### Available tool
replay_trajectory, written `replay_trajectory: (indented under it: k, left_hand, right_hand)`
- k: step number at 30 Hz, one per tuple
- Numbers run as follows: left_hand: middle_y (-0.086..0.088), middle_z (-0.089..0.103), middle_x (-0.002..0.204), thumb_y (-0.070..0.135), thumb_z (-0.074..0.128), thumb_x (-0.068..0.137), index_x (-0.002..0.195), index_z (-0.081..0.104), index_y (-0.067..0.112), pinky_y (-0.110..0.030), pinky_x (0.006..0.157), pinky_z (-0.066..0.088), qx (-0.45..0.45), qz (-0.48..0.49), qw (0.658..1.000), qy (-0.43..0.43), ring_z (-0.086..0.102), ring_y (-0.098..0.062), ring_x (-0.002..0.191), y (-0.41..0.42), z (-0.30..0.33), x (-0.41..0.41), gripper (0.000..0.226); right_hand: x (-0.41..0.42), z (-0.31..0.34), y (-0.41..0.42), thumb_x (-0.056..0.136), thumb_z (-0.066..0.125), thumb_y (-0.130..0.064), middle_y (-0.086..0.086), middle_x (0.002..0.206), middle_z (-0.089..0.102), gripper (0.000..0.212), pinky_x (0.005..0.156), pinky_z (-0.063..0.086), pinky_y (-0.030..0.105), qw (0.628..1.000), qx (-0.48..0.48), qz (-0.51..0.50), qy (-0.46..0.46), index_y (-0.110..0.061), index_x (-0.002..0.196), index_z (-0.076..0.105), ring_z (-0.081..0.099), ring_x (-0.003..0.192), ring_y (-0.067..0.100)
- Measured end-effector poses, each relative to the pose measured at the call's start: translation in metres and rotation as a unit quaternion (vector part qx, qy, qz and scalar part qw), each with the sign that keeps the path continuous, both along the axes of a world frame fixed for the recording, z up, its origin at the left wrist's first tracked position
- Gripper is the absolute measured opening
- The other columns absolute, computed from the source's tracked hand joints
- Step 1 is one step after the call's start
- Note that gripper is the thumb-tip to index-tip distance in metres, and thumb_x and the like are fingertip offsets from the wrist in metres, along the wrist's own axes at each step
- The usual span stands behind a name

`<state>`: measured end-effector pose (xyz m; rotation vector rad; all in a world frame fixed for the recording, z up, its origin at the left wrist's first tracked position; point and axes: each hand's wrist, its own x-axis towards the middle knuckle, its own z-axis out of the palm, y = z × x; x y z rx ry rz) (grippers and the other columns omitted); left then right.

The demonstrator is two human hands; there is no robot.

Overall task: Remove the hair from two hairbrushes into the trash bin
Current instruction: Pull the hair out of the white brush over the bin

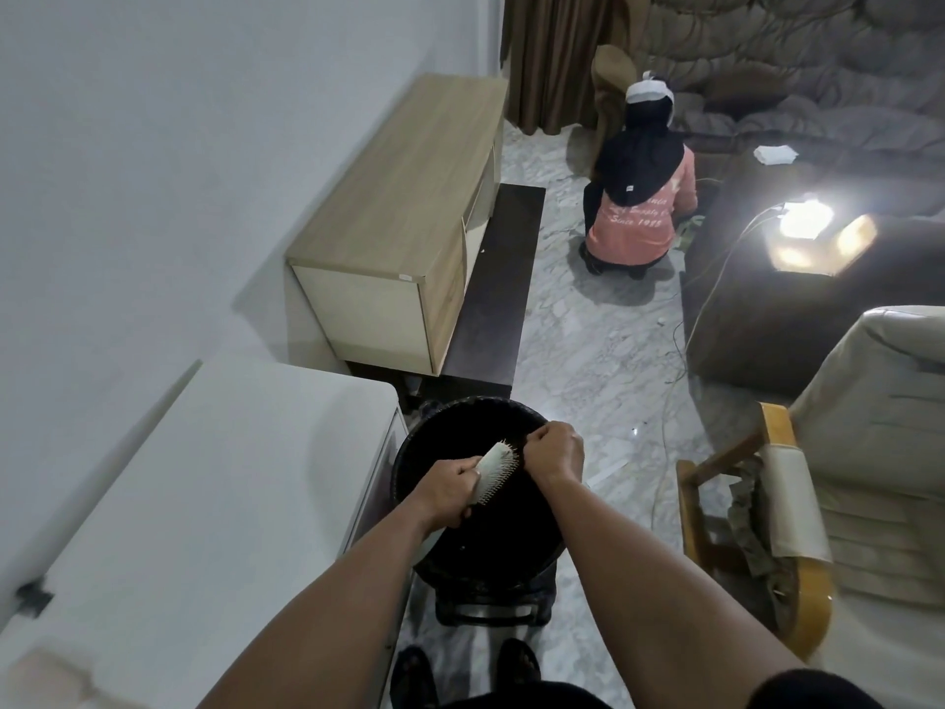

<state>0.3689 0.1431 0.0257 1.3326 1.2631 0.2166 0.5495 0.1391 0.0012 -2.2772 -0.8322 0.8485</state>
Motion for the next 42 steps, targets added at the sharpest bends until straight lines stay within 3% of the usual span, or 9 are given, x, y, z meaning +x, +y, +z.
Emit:
replay_trajectory:
  k: [5, 10, 15, 21, 25, 29, 33, 38, 42]
  left_hand:
    - [-0.009, 0.058, 0.082, 0.016, 0.038, 0.108, 0.14, 0.064, 0.027, -0.024, 0.046, 0.039, 0.016, -0.014, 0.999, 0.039, 0.052, -0.015, 0.054, 0.015, 0.0, -0.009, 0.043]
    - [-0.006, 0.061, 0.077, 0.017, 0.04, 0.106, 0.129, 0.067, 0.028, -0.02, 0.042, 0.04, 0.052, -0.026, 0.996, 0.064, 0.053, -0.014, 0.051, 0.023, 0.005, -0.009, 0.037]
    - [-0.001, 0.06, 0.07, 0.019, 0.04, 0.105, 0.117, 0.073, 0.023, -0.021, 0.045, 0.04, 0.047, -0.073, 0.993, 0.086, 0.051, -0.013, 0.05, 0.023, 0.001, -0.014, 0.036]
    - [0.001, 0.057, 0.07, 0.019, 0.039, 0.105, 0.13, 0.067, 0.017, -0.025, 0.05, 0.039, 0.034, -0.084, 0.989, 0.117, 0.051, -0.014, 0.055, 0.023, 0.001, -0.002, 0.037]
    - [-0.005, 0.054, 0.067, 0.012, 0.037, 0.102, 0.103, 0.067, 0.019, -0.021, 0.042, 0.035, 0.004, -0.108, 0.984, 0.143, 0.048, -0.016, 0.047, 0.026, 0.001, -0.015, 0.031]
    - [-0.008, 0.058, 0.071, 0.015, 0.039, 0.107, 0.107, 0.067, 0.023, -0.024, 0.041, 0.039, -0.019, -0.034, 0.992, 0.124, 0.053, -0.016, 0.046, 0.029, -0.006, -0.05, 0.029]
    - [-0.009, 0.061, 0.075, 0.018, 0.039, 0.108, 0.132, 0.067, 0.028, -0.02, 0.04, 0.04, -0.025, 0.036, 0.995, 0.087, 0.055, -0.016, 0.051, 0.031, -0.015, -0.055, 0.038]
    - [-0.009, 0.064, 0.082, 0.017, 0.039, 0.107, 0.14, 0.065, 0.03, -0.024, 0.047, 0.043, -0.013, 0.02, 0.998, 0.061, 0.055, -0.015, 0.052, 0.033, -0.014, -0.038, 0.044]
    - [-0.012, 0.062, 0.081, 0.014, 0.04, 0.108, 0.145, 0.063, 0.023, -0.023, 0.042, 0.039, -0.001, -0.019, 0.998, 0.055, 0.051, -0.01, 0.042, 0.029, -0.011, -0.028, 0.044]
  right_hand:
    - [0.008, 0.004, -0.001, 0.093, 0.063, -0.019, -0.004, 0.1, 0.074, 0.014, 0.085, 0.054, 0.03, 0.997, 0.035, 0.061, 0.012, -0.02, 0.092, 0.077, 0.068, 0.096, 0.018]
    - [-0.022, 0.004, -0.006, 0.092, 0.067, -0.021, -0.002, 0.117, 0.065, 0.038, 0.101, 0.049, 0.028, 0.962, 0.079, 0.26, -0.004, -0.023, 0.13, 0.072, 0.063, 0.108, 0.015]
    - [-0.024, -0.003, -0.011, 0.095, 0.062, -0.023, 0.001, 0.106, 0.072, 0.021, 0.09, 0.051, 0.037, 0.942, 0.071, 0.3, -0.131, -0.019, 0.105, 0.081, 0.066, 0.102, 0.026]
    - [-0.031, -0.006, -0.005, 0.097, 0.055, -0.021, 0.009, 0.108, 0.071, 0.023, 0.088, 0.047, 0.037, 0.959, 0.011, 0.254, -0.125, -0.011, 0.106, 0.074, 0.063, 0.108, 0.031]
    - [-0.012, -0.005, -0.005, 0.089, 0.056, -0.011, 0.016, 0.102, 0.074, 0.021, 0.08, 0.051, 0.035, 0.973, -0.059, 0.186, -0.123, -0.006, 0.1, 0.074, 0.069, 0.1, 0.037]
    - [0.037, -0.004, -0.001, 0.087, 0.05, -0.006, 0.018, 0.088, 0.068, 0.02, 0.072, 0.052, 0.036, 0.983, -0.094, 0.111, -0.115, -0.003, 0.086, 0.07, 0.064, 0.083, 0.038]
    - [0.032, -0.003, 0.006, 0.08, 0.056, -0.01, 0.002, 0.071, 0.07, 0.024, 0.074, 0.064, 0.041, 0.989, -0.067, 0.131, -0.008, -0.013, 0.077, 0.079, 0.073, 0.079, 0.033]
    - [-0.015, 0.001, 0.006, 0.088, 0.082, -0.025, -0.002, 0.097, 0.073, 0.032, 0.061, 0.063, 0.031, 0.972, 0.0, 0.168, 0.165, -0.018, 0.118, 0.074, 0.071, 0.076, 0.015]
    - [-0.027, -0.001, 0.005, 0.087, 0.081, -0.019, 0.0, 0.08, 0.077, 0.003, 0.064, 0.066, 0.033, 0.984, 0.034, 0.137, 0.113, -0.021, 0.088, 0.083, 0.071, 0.064, 0.012]
